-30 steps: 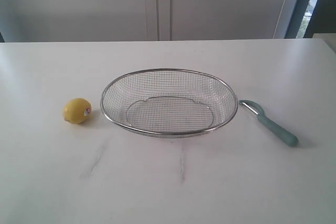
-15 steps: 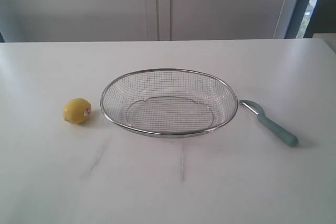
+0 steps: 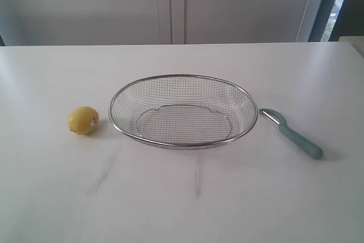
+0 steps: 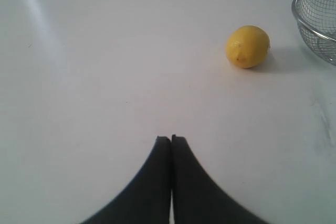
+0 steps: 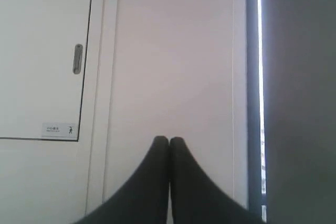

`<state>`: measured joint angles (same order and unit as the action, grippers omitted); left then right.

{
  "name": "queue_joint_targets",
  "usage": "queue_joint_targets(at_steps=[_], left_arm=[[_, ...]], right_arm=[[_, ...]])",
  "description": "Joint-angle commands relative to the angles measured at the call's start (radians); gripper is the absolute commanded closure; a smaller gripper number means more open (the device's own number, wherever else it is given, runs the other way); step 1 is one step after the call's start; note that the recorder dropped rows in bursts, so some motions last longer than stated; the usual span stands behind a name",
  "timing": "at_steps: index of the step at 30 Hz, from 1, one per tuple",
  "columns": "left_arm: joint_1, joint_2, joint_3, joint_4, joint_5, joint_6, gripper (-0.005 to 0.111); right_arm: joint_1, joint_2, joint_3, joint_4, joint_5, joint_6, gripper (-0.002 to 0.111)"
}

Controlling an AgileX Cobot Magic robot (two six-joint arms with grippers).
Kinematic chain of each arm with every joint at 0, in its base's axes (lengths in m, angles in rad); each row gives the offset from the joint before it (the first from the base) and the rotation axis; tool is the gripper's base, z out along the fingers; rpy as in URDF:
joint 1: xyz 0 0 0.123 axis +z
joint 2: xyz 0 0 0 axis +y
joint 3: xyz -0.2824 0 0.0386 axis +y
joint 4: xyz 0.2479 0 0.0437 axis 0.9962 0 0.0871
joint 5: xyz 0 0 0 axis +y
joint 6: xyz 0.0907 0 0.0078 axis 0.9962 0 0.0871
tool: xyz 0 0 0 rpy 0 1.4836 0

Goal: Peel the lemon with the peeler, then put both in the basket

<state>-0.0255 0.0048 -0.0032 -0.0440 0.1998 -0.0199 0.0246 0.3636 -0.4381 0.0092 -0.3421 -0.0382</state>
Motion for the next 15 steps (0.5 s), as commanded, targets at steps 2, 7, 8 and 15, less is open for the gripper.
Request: queue_joint_targets(at_steps=[2, 7, 8, 15], left_arm=[[0.002, -0.005, 0.003, -0.010, 0.004, -0.003, 0.107], [0.002, -0.005, 0.003, -0.010, 0.004, -0.003, 0.107], [0.002, -0.005, 0.003, -0.010, 0.004, -0.003, 0.107], [0.002, -0.005, 0.003, -0.010, 0.004, -0.003, 0.107]], right_arm=[[0.005, 0.050, -0.057, 0.000, 0.074, 0.001, 0.108], [0.005, 0.077, -0.117, 0.000, 0.226, -0.006, 0.108], [0.005, 0.081, -0.126, 0.000, 0.246, -0.008, 0.108], [0.005, 0.128, -0.212, 0.000, 0.392, -0.008, 0.108]])
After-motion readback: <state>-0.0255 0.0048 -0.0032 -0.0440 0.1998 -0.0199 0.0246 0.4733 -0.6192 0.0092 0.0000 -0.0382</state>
